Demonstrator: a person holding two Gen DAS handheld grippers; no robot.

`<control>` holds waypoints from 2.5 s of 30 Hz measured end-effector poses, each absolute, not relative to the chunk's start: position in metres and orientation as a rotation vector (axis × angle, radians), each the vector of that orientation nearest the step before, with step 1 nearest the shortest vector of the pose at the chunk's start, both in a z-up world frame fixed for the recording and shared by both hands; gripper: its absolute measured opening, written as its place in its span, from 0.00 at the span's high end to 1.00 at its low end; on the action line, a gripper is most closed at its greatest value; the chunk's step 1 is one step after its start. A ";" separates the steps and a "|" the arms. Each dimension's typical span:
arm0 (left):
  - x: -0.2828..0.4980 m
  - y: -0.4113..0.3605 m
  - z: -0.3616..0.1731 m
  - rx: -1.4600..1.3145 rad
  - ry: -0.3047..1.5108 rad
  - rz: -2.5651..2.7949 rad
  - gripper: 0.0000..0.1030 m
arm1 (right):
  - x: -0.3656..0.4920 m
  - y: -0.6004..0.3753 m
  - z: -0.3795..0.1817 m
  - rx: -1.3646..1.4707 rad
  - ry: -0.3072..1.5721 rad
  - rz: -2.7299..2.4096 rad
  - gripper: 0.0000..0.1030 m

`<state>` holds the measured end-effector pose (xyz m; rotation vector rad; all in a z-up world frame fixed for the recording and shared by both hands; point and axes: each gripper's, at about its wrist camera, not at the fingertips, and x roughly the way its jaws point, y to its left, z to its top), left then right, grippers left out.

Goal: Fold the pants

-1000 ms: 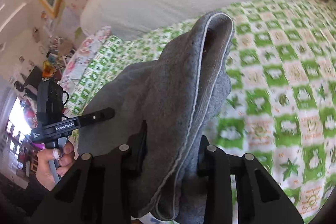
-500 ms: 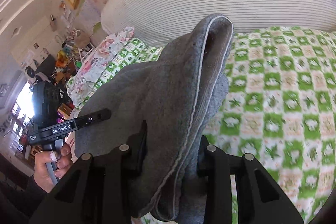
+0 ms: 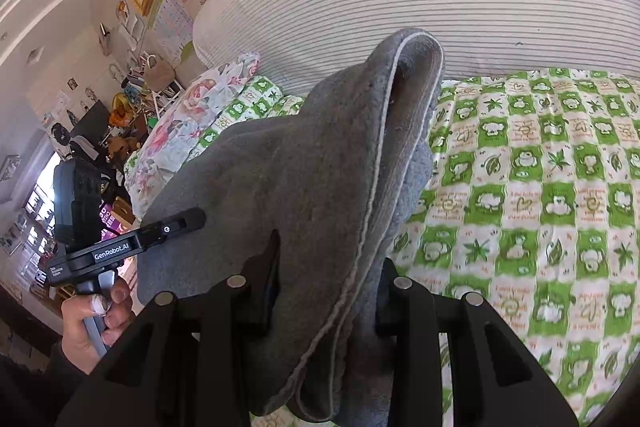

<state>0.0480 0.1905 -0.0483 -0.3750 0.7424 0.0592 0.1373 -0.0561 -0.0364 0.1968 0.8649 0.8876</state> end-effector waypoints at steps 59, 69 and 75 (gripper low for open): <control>0.137 0.244 -0.123 -0.530 0.842 0.080 0.60 | 0.262 -0.020 -0.121 0.096 1.067 0.807 0.42; 0.105 0.243 -0.117 -0.526 0.827 0.105 0.54 | 0.250 -0.046 -0.109 0.046 1.018 0.696 0.23; 0.109 0.250 -0.132 -0.544 0.862 0.125 0.44 | 0.247 -0.040 -0.115 -0.049 0.986 0.634 0.20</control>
